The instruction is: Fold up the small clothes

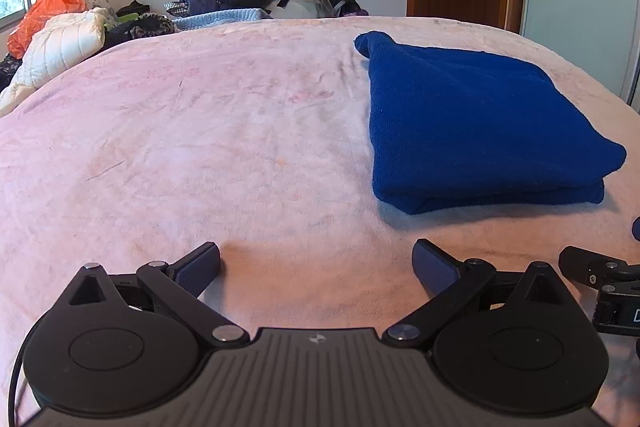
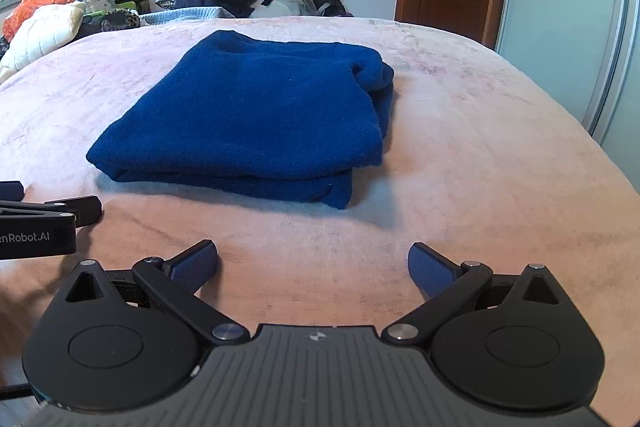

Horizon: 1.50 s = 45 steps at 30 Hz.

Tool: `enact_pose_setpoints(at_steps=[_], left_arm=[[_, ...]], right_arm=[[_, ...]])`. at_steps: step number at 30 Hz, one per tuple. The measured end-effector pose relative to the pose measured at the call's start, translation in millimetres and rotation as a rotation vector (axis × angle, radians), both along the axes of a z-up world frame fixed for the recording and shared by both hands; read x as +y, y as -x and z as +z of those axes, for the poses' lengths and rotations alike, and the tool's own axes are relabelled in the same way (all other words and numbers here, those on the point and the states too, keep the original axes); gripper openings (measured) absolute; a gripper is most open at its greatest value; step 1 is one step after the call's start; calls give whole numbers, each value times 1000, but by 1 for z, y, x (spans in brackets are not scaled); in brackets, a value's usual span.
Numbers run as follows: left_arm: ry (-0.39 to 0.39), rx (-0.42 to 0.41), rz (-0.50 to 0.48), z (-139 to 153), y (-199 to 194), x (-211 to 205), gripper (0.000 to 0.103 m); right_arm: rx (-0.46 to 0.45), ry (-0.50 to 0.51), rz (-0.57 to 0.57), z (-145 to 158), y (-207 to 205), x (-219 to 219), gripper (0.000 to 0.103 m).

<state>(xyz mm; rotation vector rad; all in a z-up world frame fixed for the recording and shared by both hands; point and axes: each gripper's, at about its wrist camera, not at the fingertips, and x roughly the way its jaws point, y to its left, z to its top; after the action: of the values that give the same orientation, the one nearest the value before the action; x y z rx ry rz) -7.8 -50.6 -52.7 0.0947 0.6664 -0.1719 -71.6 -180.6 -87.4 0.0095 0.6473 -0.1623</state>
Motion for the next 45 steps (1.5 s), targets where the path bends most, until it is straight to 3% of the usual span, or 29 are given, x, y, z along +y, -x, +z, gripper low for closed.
enact_pose_setpoints(at_steps=[6, 10, 16, 26, 45], left_arm=[[-22, 53, -3, 7, 2, 1, 103], [-47, 62, -19, 13, 7, 0, 103], [-12, 98, -20, 23, 10, 5, 103], [7, 117, 19, 24, 10, 11, 103], [-6, 109, 6, 24, 11, 10, 103]], right_arm=[[53, -35, -55, 7, -3, 5, 103], [60, -73, -32, 12, 0, 9, 102], [55, -133, -14, 25, 10, 6, 102], [43, -109, -12, 28, 13, 11, 102], [38, -101, -11, 29, 15, 11, 102]])
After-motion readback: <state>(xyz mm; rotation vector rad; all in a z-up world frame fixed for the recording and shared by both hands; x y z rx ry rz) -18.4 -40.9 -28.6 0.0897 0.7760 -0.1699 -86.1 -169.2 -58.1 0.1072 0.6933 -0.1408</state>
